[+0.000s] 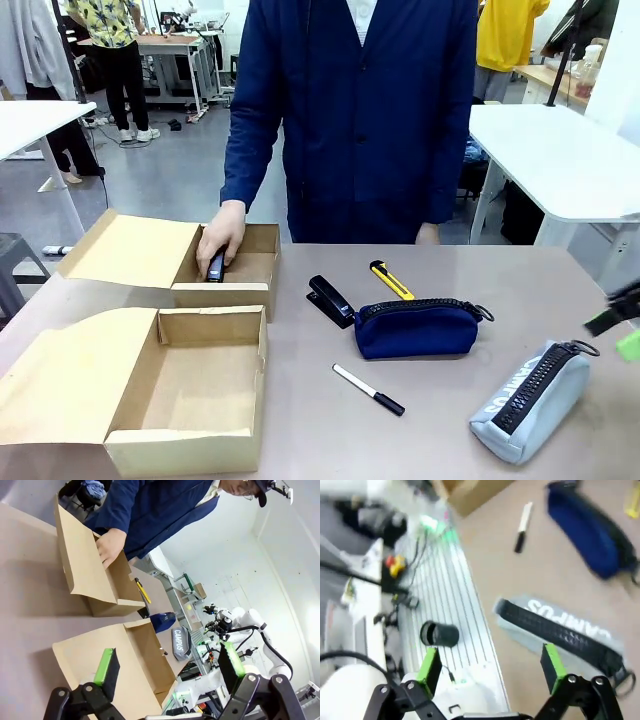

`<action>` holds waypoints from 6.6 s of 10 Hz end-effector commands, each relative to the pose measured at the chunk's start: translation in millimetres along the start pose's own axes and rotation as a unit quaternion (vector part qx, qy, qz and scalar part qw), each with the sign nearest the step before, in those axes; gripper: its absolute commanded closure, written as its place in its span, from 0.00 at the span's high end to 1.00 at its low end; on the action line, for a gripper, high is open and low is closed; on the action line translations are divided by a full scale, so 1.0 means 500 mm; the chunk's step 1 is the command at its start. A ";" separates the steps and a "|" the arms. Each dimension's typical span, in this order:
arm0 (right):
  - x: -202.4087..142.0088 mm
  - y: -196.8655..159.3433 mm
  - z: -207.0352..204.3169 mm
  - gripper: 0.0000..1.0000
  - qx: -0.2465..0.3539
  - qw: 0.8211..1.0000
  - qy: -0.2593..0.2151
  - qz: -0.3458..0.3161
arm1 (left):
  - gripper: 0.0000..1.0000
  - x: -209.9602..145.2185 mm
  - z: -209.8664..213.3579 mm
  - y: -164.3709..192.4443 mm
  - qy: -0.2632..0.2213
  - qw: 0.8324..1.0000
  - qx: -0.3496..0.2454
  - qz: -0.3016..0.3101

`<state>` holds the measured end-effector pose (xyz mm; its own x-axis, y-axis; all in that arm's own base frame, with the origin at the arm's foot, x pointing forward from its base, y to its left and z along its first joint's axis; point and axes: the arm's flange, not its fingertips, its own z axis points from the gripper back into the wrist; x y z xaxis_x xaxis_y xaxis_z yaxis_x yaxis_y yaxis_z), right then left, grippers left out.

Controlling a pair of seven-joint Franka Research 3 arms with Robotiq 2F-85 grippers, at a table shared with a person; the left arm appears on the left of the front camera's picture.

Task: Place items inside the box.
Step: Pick up a Pencil pouch or Stapler and place it inside the Mailer Box closest to the robot.

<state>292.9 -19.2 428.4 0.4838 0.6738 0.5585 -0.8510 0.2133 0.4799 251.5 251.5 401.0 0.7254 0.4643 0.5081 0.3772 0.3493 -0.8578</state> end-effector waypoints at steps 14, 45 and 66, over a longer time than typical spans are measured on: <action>-0.013 -0.062 -0.300 1.00 -0.041 0.926 0.299 0.228 | 1.00 0.001 0.000 -0.003 -0.009 1.000 -0.009 -0.012; -0.224 0.073 0.286 0.11 -0.216 0.864 -0.240 -0.387 | 1.00 0.001 0.000 -0.003 -0.009 1.000 -0.009 -0.012; 0.622 0.256 -0.509 0.11 -0.102 0.873 -0.135 -0.458 | 1.00 0.001 0.000 -0.003 -0.009 1.000 -0.009 -0.012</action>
<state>250.8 365.4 498.0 0.9837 -0.0432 0.1746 -0.0989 0.6807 0.7258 251.3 252.6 401.9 0.7242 0.4642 0.5100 0.3782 0.3511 -0.8566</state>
